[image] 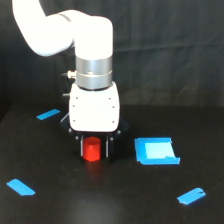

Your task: Pick up the red object from the table

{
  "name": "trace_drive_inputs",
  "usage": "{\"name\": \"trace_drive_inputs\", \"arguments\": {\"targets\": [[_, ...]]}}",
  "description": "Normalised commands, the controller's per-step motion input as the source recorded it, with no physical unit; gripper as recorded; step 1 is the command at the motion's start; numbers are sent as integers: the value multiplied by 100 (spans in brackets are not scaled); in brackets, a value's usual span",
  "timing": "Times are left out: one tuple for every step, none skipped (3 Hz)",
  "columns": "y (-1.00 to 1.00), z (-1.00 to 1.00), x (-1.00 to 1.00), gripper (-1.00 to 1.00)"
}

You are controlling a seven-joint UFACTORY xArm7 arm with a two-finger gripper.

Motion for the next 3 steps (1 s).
{"name": "trace_drive_inputs", "arguments": {"targets": [[2, -26, 3, -100], [4, -18, 8, -99], [13, 100, -8, -88]]}}
